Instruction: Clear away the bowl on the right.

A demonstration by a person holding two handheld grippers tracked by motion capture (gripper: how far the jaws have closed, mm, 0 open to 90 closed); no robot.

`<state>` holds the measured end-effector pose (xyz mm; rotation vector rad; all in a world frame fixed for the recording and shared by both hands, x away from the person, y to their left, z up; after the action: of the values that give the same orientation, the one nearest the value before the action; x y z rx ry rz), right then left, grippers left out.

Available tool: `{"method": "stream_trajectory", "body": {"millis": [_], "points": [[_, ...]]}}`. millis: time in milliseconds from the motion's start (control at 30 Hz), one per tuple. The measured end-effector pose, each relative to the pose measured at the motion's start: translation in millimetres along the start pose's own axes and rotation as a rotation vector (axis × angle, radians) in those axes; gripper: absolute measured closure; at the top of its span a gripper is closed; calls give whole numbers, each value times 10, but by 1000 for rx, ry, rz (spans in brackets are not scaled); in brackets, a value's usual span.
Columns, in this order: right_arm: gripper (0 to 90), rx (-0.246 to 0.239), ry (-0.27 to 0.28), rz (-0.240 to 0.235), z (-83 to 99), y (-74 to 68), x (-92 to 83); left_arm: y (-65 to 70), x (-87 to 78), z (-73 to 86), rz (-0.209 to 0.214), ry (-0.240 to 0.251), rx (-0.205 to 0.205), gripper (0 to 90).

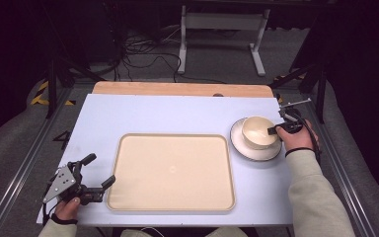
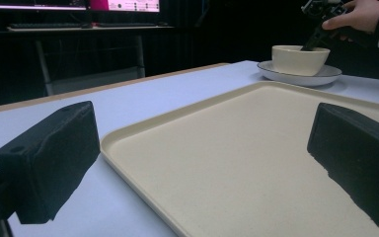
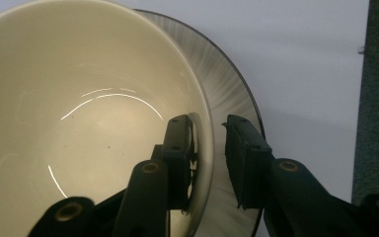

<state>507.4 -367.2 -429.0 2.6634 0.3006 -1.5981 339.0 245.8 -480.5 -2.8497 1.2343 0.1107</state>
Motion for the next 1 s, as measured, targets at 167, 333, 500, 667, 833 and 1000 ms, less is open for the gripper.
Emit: {"method": "stream_trajectory", "body": {"millis": [167,333,500,667,833,1000], "points": [[826,33,-54,-18,-17,-32,15,0,0,0,0,0,0,2],[832,80,-70,-4,-17,-51,8,1,0,0,-1,2,0,3],[840,120,-75,-21,-6,-42,-1,0,-1,0,0,1,0,2],[843,161,-78,-24,2,-52,-7,0,0,0,0,1,0,2],[844,258,-88,-40,22,-50,-20,0,-1,0,0,1,0,3],[842,265,-76,-39,19,-60,-38,0,-1,0,0,1,0,2]]}}
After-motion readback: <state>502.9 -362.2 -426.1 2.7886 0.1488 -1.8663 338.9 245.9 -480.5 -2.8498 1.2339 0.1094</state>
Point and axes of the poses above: each handheld gripper's, and its own axes: x roughly forward along the jaws, z roughly out of its underside, y roughly to its right, the point moved 4 cm from there along x, roughly forward along the jaws, and after that the axes turned 1 degree about z, right-handed, at the moved point
